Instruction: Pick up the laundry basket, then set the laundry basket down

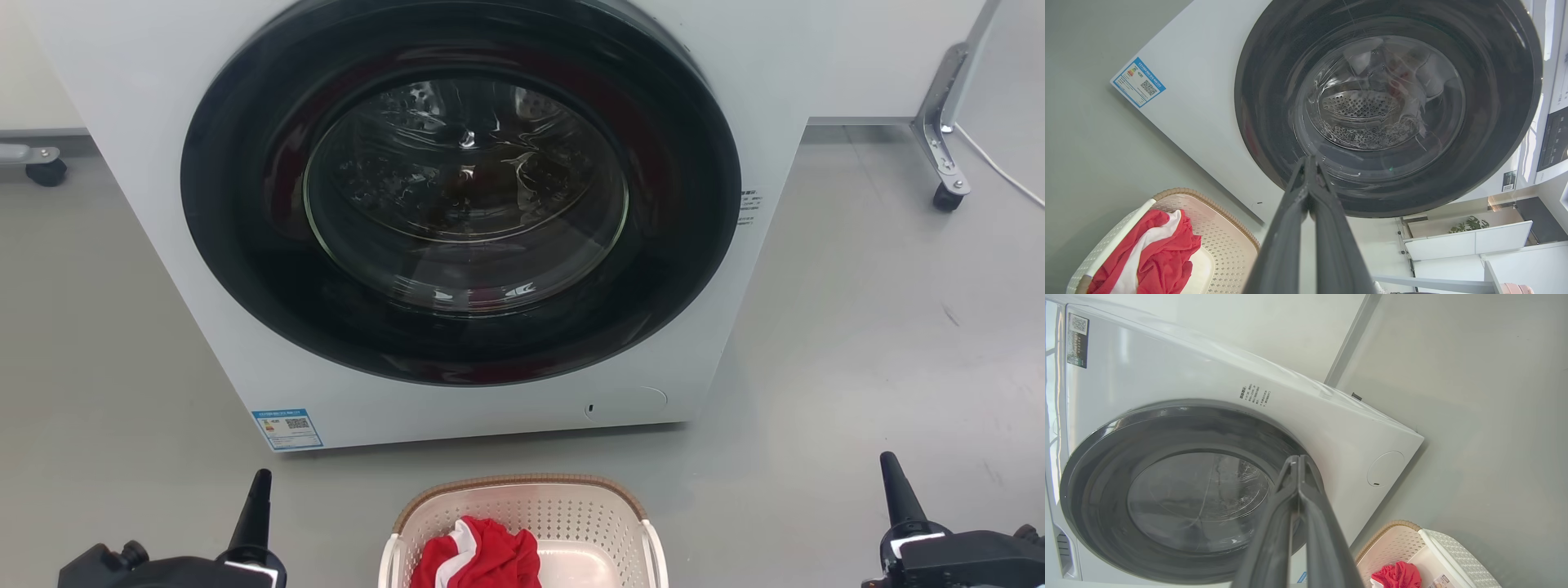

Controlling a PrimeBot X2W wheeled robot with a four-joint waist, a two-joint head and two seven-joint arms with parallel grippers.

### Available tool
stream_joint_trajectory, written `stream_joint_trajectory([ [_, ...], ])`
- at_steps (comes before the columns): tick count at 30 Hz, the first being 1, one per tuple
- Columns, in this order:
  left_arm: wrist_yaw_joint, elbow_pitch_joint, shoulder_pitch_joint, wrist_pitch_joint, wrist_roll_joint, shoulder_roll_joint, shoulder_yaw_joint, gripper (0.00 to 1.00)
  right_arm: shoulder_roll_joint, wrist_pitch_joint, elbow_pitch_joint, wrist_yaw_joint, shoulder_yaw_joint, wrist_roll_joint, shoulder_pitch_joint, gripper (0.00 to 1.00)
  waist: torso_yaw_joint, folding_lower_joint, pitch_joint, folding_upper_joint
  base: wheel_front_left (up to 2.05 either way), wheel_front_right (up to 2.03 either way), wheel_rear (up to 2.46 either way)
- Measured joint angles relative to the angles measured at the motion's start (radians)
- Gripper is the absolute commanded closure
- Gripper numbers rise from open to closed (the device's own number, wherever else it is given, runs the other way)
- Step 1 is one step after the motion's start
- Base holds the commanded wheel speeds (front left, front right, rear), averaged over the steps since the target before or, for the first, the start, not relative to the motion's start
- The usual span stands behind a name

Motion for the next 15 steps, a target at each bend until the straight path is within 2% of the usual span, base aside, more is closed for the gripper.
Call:
stream_joint_trajectory([
  [15,-0.030,0.032,-0.026,0.042,-0.179,-0.018,0.050,1.00,0.023,0.048,0.018,0.035,-0.063,0.181,-0.019,1.00,0.001,-0.0001,-0.001,0.0000,0.00,0.00,0.00],
])
